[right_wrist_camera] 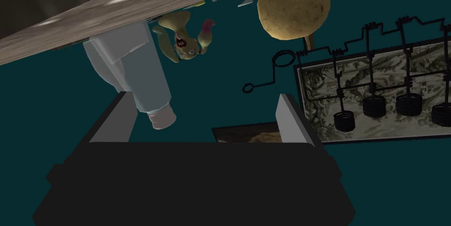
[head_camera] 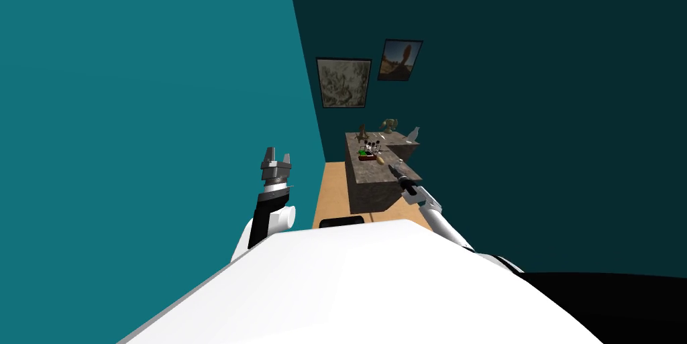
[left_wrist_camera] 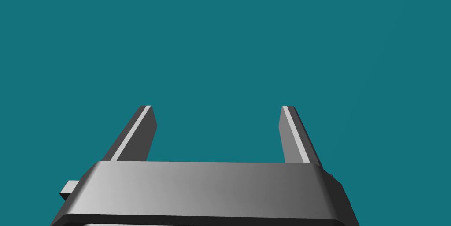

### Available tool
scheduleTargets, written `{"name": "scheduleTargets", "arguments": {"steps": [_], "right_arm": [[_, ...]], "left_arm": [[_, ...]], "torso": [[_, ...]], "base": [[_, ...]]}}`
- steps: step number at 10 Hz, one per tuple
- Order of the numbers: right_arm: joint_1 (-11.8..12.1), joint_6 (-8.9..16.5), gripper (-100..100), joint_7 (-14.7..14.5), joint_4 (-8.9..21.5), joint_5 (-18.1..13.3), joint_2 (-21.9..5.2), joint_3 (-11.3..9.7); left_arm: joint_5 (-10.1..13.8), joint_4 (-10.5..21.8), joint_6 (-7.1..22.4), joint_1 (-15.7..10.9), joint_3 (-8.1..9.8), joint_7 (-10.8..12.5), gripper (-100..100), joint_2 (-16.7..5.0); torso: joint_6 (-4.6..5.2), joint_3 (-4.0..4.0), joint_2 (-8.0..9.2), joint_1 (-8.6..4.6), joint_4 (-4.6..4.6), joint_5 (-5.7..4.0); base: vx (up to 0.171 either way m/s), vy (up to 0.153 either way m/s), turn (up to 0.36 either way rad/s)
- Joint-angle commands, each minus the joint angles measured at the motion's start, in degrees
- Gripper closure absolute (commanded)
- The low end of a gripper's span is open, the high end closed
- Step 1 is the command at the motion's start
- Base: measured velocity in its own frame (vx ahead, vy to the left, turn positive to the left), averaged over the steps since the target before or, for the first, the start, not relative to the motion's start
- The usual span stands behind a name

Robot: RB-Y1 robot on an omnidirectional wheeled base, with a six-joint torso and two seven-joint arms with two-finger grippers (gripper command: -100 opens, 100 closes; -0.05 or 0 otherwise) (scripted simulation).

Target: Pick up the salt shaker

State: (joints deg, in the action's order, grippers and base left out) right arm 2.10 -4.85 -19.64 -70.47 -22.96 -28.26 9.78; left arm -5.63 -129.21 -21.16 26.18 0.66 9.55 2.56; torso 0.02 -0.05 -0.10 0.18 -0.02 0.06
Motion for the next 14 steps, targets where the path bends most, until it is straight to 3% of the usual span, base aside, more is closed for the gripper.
{"name": "scheduleTargets", "arguments": {"steps": [1, 7, 8, 14], "right_arm": [[-0.84, 1.17, -100, -0.03, 1.98, -1.02, -0.57, 0.22], [-7.12, 8.76, -100, 0.00, 12.19, -9.05, -4.46, 2.24], [-7.12, 8.76, -100, 0.00, 12.19, -9.05, -4.46, 2.24], [-12.63, 14.90, -100, -0.03, 20.34, -15.67, -8.03, 3.78]], "left_arm": [[0.00, 0.00, 0.00, 0.00, 0.00, 0.00, 0, 0.00], [0.00, 0.00, 0.00, 0.00, 0.00, 0.00, 0, 0.00], [0.00, 0.00, 0.00, 0.00, 0.00, 0.00, 0, 0.00], [0.00, 0.00, 0.00, 0.00, 0.00, 0.00, 0, 0.00]], "torso": [[0.00, 0.00, 0.00, 0.00, 0.00, 0.00], [0.00, -0.02, -0.03, -0.02, -0.01, 0.00], [0.00, -0.03, -0.04, 0.04, -0.01, 0.01], [0.00, -0.03, -0.04, -0.05, -0.01, 0.00]], "base": [[0.034, 0.052, 0.000], [0.037, 0.057, 0.006], [0.030, 0.055, -0.002], [0.042, 0.045, 0.015]]}}
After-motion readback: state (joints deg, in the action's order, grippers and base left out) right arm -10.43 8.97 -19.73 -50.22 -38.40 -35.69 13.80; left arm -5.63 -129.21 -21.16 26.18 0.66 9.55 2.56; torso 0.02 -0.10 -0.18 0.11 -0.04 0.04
